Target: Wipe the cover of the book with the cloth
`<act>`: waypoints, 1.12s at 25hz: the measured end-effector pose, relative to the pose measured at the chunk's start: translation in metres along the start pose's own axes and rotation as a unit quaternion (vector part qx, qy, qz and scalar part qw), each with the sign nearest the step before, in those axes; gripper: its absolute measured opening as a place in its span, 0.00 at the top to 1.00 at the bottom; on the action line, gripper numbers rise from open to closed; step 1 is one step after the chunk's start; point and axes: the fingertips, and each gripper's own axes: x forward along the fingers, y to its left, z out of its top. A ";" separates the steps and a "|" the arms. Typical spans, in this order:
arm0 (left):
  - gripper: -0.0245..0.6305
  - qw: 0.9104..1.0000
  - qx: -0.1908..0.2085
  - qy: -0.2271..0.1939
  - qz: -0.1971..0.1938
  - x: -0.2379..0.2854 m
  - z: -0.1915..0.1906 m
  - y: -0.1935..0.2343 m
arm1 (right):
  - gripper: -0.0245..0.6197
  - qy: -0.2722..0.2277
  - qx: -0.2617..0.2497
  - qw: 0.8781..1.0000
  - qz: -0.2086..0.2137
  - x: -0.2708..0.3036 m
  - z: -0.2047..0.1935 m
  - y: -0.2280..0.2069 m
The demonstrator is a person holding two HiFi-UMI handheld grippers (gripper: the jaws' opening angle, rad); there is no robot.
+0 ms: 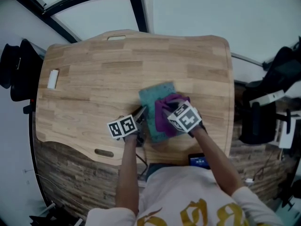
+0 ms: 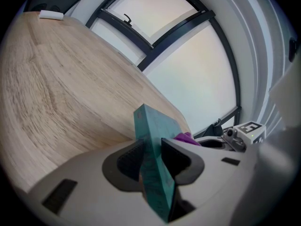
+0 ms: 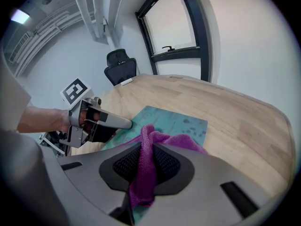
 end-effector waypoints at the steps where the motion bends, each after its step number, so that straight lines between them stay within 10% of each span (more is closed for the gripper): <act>1: 0.78 1.000 -0.001 0.001 -0.001 0.000 0.000 0.000 | 0.86 -0.003 0.001 1.000 -0.002 0.001 0.003 -0.002; 28: 0.78 1.000 -0.007 0.003 -0.002 0.000 0.000 0.000 | 0.86 -0.040 0.013 0.998 -0.042 0.023 0.049 -0.035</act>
